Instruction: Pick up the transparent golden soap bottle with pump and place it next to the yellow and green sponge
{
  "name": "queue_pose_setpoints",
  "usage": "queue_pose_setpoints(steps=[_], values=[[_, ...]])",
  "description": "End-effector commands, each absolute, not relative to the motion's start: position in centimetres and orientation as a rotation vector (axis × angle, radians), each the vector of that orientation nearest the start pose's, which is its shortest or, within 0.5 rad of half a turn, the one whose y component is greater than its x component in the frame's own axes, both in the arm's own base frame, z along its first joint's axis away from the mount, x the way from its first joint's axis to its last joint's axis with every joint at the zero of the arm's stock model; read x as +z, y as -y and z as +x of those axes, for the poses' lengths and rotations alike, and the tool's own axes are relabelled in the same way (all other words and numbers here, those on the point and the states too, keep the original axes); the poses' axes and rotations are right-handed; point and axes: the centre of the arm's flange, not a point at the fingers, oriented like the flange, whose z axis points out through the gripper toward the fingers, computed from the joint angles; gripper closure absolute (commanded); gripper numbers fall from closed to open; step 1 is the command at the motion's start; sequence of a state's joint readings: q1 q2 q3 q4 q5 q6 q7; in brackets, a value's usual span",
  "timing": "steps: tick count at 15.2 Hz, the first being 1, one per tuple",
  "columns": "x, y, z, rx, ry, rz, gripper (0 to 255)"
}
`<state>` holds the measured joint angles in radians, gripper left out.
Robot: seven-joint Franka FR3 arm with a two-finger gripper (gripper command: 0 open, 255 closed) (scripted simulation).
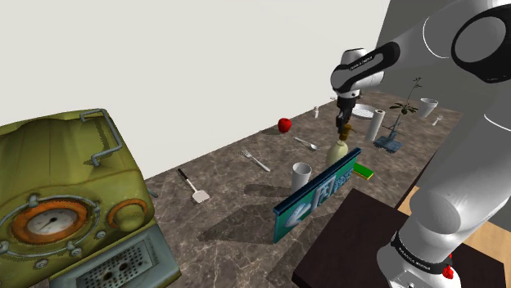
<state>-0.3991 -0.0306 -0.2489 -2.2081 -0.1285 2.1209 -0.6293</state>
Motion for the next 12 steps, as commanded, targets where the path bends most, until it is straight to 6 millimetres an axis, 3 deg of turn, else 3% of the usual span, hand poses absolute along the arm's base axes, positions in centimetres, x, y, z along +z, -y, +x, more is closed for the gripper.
queue_pose_setpoints(steps=[1, 6, 12], values=[[37.8, 31.7, 41.0, 0.166, 0.083, -3.183, 255], [34.8, 31.7, 41.0, 0.166, 0.083, -3.183, 255], [34.8, 31.7, 41.0, 0.166, 0.083, -3.183, 255]])
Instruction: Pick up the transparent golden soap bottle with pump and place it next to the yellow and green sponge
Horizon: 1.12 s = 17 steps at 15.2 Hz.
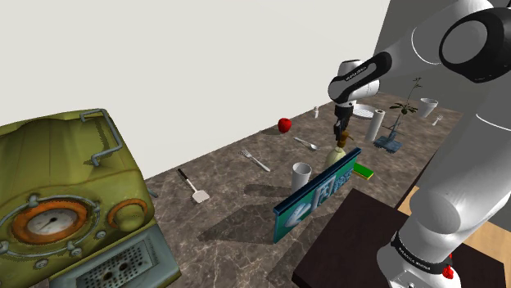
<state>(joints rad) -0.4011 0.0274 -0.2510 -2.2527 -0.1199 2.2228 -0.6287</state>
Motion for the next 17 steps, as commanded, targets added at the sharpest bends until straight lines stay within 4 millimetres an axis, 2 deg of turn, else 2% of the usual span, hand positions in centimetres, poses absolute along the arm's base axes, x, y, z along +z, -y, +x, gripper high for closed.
queue_pose_setpoints(steps=[1, 2, 3, 8, 12, 17], values=[[34.8, 31.7, 41.0, 0.166, 0.083, -3.183, 255], [34.8, 31.7, 41.0, 0.166, 0.083, -3.183, 255], [34.8, 31.7, 41.0, 0.166, 0.083, -3.183, 0], [34.8, 31.7, 41.0, 0.167, 0.083, -3.183, 0], [39.8, 31.5, 41.5, 0.166, 0.083, -3.183, 0], [39.8, 31.5, 41.5, 0.166, 0.083, -3.183, 0]])
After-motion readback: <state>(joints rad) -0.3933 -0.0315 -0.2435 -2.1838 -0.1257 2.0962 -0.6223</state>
